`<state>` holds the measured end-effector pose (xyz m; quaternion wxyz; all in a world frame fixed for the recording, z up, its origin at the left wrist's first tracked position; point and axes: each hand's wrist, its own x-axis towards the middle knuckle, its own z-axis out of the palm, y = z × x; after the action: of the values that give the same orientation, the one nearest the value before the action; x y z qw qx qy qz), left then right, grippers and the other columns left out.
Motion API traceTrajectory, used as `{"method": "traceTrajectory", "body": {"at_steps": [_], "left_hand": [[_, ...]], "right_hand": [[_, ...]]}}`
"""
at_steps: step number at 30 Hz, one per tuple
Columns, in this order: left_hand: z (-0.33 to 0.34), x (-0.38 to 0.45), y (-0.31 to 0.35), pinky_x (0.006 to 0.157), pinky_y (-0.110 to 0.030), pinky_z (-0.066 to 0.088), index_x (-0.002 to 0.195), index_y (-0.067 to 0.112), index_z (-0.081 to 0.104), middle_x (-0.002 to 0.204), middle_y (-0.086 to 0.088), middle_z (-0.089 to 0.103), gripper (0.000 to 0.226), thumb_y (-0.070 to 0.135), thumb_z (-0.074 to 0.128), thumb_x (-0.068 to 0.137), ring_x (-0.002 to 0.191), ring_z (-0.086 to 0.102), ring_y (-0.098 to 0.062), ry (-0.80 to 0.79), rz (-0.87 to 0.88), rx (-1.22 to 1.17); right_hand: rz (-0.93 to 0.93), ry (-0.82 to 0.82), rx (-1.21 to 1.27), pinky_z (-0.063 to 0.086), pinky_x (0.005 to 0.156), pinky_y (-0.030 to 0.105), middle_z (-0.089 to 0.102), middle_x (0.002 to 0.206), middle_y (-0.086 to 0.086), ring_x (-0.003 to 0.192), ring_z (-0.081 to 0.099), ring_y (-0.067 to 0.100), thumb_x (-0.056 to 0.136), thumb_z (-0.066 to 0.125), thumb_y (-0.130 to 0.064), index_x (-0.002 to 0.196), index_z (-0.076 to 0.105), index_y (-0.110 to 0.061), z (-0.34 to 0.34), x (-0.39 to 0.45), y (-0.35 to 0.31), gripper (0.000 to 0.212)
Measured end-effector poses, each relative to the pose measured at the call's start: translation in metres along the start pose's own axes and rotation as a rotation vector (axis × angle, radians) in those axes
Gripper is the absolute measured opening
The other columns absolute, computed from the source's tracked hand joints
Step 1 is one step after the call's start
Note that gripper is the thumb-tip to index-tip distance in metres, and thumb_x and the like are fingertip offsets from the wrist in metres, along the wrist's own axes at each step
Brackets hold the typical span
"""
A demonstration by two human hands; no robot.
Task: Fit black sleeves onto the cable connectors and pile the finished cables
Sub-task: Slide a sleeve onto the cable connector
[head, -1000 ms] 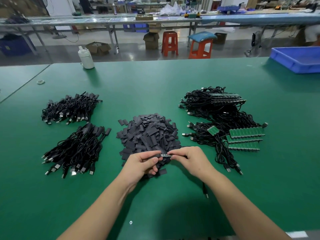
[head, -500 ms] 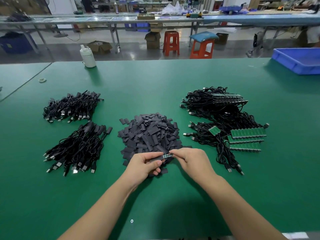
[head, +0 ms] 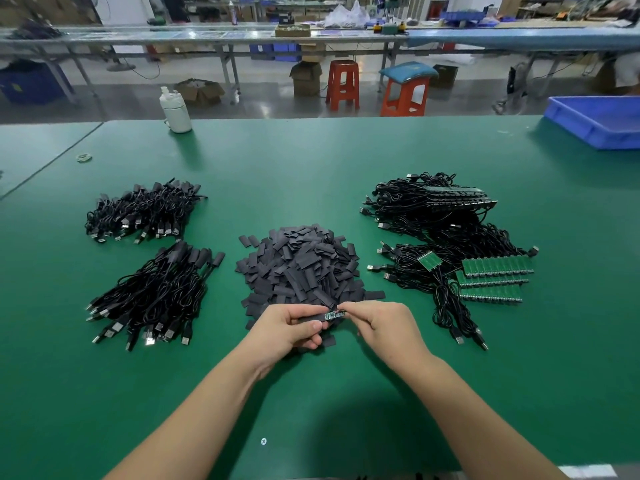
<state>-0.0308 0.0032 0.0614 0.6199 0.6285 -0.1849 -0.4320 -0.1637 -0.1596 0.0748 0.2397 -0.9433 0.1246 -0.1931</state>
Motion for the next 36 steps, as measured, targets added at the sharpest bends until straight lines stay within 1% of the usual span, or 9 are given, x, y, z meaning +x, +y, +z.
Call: {"method": "traceTrajectory", "body": {"at_steps": [4,7,12,17,22,27,32,34,36], "left_hand": [[0.001,0.001,0.002,0.067,-0.024,0.057,0.112,0.013,0.069,0.088,-0.008,0.075,0.03,-0.005,0.065,0.089,0.064,0.064,-0.013,0.004,0.018,0.06],[0.001,0.001,0.003,0.066,-0.024,0.056,0.114,0.011,0.069,0.088,-0.008,0.075,0.029,-0.003,0.064,0.09,0.064,0.063,-0.014,0.006,0.005,0.059],[-0.002,0.0,0.004,0.06,-0.023,0.054,0.113,0.003,0.07,0.089,-0.013,0.073,0.025,-0.004,0.062,0.09,0.061,0.061,-0.015,-0.036,-0.095,-0.071],[-0.004,0.0,0.006,0.061,-0.023,0.055,0.11,0.004,0.072,0.091,-0.014,0.073,0.028,-0.008,0.063,0.087,0.061,0.062,-0.015,-0.029,-0.109,-0.082],[-0.005,-0.002,0.007,0.062,-0.022,0.055,0.114,0.002,0.07,0.097,-0.017,0.073,0.029,-0.006,0.065,0.087,0.062,0.062,-0.014,-0.069,-0.112,-0.039],[-0.004,-0.001,0.007,0.059,-0.022,0.053,0.115,0.0,0.069,0.095,-0.017,0.072,0.028,-0.003,0.064,0.088,0.059,0.06,-0.013,-0.07,-0.14,-0.058],[0.004,0.001,0.007,0.059,-0.021,0.053,0.107,0.01,0.074,0.09,-0.011,0.074,0.023,-0.003,0.064,0.09,0.059,0.059,-0.011,-0.06,-0.078,0.077],[0.004,0.002,0.006,0.063,-0.024,0.053,0.106,0.018,0.074,0.086,-0.007,0.075,0.025,0.0,0.064,0.091,0.06,0.06,-0.01,-0.035,-0.029,0.201],[0.004,0.002,0.005,0.066,-0.031,0.052,0.106,0.025,0.073,0.081,-0.003,0.074,0.027,0.004,0.065,0.092,0.06,0.059,-0.01,0.009,0.03,0.34]], "right_hand": [[0.057,0.039,0.05,0.057,0.077,0.031,0.078,0.096,-0.007,0.075,0.071,0.016,0.093,0.069,-0.021,0.11,0.077,-0.028,0.004,-0.001,0.001,0.02],[0.084,0.049,0.04,0.056,0.078,0.031,0.078,0.096,-0.006,0.075,0.071,0.017,0.094,0.068,-0.023,0.111,0.077,-0.028,0.008,-0.002,0.001,0.02],[0.083,0.032,0.033,0.056,0.079,0.031,0.078,0.097,-0.007,0.075,0.071,0.016,0.095,0.067,-0.025,0.112,0.076,-0.028,0.007,-0.003,0.001,0.02],[0.039,0.037,0.001,0.056,0.076,0.03,0.077,0.095,-0.01,0.078,0.07,0.013,0.094,0.067,-0.026,0.111,0.076,-0.031,0.006,-0.001,-0.001,0.02],[-0.01,0.022,-0.03,0.055,0.069,0.033,0.076,0.087,-0.005,0.076,0.069,0.02,0.095,0.065,-0.029,0.104,0.075,-0.029,0.007,0.0,0.0,0.014],[-0.098,0.107,-0.083,0.058,0.061,0.031,0.077,0.085,-0.004,0.072,0.072,0.018,0.087,0.071,-0.019,0.101,0.077,-0.026,0.008,-0.003,-0.003,0.017],[-0.15,0.038,-0.065,0.058,0.068,0.031,0.077,0.094,-0.007,0.084,0.073,0.015,0.09,0.068,-0.018,0.113,0.075,-0.028,0.01,-0.006,-0.006,0.026],[-0.099,-0.04,-0.093,0.056,0.076,0.03,0.076,0.103,-0.009,0.092,0.07,0.013,0.095,0.062,-0.028,0.123,0.069,-0.035,0.009,-0.004,-0.005,0.03],[0.016,-0.184,-0.064,0.053,0.086,0.032,0.073,0.114,-0.01,0.103,0.066,0.014,0.096,0.057,-0.037,0.131,0.062,-0.038,0.006,0.001,-0.005,0.035]]}}
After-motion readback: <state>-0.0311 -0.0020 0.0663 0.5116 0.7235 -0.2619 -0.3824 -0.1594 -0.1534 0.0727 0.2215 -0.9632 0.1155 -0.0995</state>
